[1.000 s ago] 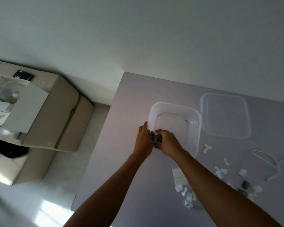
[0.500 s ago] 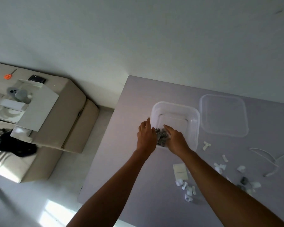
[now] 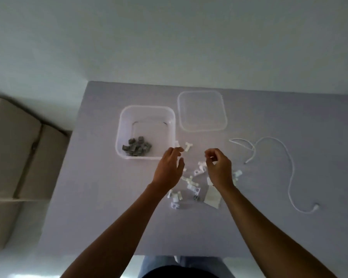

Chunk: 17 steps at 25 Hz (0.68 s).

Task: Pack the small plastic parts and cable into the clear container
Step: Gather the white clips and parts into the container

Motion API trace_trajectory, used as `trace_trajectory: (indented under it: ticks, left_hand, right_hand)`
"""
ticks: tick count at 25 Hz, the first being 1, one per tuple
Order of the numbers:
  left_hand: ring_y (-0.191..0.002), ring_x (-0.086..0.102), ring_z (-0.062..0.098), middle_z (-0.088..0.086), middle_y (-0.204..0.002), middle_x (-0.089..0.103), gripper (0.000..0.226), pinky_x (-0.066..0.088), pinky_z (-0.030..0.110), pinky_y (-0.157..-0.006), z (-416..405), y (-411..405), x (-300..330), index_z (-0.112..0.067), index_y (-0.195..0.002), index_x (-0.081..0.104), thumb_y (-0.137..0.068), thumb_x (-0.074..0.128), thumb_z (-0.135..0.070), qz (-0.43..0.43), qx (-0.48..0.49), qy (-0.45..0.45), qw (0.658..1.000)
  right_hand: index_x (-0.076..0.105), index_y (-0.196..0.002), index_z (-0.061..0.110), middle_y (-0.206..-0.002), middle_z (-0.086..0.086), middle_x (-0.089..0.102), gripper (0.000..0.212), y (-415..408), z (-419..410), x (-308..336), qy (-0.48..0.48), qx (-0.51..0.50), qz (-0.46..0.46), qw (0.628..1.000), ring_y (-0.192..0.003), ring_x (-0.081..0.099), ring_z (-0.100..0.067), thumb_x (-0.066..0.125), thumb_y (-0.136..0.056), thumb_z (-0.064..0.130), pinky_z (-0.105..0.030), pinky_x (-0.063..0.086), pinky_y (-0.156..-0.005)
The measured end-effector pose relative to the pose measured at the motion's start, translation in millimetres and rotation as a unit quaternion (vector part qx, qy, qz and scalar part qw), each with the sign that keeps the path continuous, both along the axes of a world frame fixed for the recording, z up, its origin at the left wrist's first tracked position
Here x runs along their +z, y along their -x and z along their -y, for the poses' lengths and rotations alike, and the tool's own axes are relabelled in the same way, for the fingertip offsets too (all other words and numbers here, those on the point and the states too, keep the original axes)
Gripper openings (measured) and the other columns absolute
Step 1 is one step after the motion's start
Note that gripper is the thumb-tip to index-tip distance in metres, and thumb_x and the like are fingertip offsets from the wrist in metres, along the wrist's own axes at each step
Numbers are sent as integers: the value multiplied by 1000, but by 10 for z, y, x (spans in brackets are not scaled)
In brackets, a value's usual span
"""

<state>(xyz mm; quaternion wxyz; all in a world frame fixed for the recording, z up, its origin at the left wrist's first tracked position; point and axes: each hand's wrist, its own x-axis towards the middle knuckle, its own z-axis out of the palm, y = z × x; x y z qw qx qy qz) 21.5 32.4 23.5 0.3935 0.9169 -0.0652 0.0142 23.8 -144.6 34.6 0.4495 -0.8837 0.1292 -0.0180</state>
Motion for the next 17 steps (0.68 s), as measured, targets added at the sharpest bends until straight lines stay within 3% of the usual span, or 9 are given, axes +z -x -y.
trace_trajectory:
  ticks: [3, 6, 11, 17]
  left_hand:
    - [-99, 60, 21, 7, -114, 60, 29, 53, 34, -86, 384, 112, -233, -14, -122, 56, -93, 57, -14, -64, -65, -24, 996]
    - [-103, 58, 25, 7, -115, 61, 29, 51, 40, -90, 605, 147, -401, -16, -120, 59, -91, 58, -14, -117, -95, -62, 987]
    - [-111, 53, 24, 3, -120, 61, 27, 46, 37, -92, 970, 168, -455, -20, -117, 64, -91, 58, -23, -111, -174, -118, 971]
    - [-114, 48, 22, 0, -120, 61, 21, 43, 35, -96, 1256, 155, -553, -25, -111, 67, -93, 55, -24, -96, -249, -238, 934]
  right_hand:
    - [69, -97, 9, -94, -6, 72, 10, 276, 507, -193, 37, -44, -37, 998, -85, 65, -18, 62, -90, 6, -2, 39, -68]
    - [69, -99, 6, -99, -10, 72, 19, 509, 787, -367, 52, -58, -82, 994, -91, 67, -24, 61, -85, -3, -18, 44, -79]
    - [68, -106, 6, -105, -13, 70, 25, 766, 930, -552, 78, -36, -104, 991, -99, 64, -27, 57, -84, -2, -26, 48, -86]
    - [66, -118, 14, -116, -6, 62, 30, 776, 859, -632, 116, -7, -104, 988, -108, 54, -20, 51, -94, 7, -20, 41, -86]
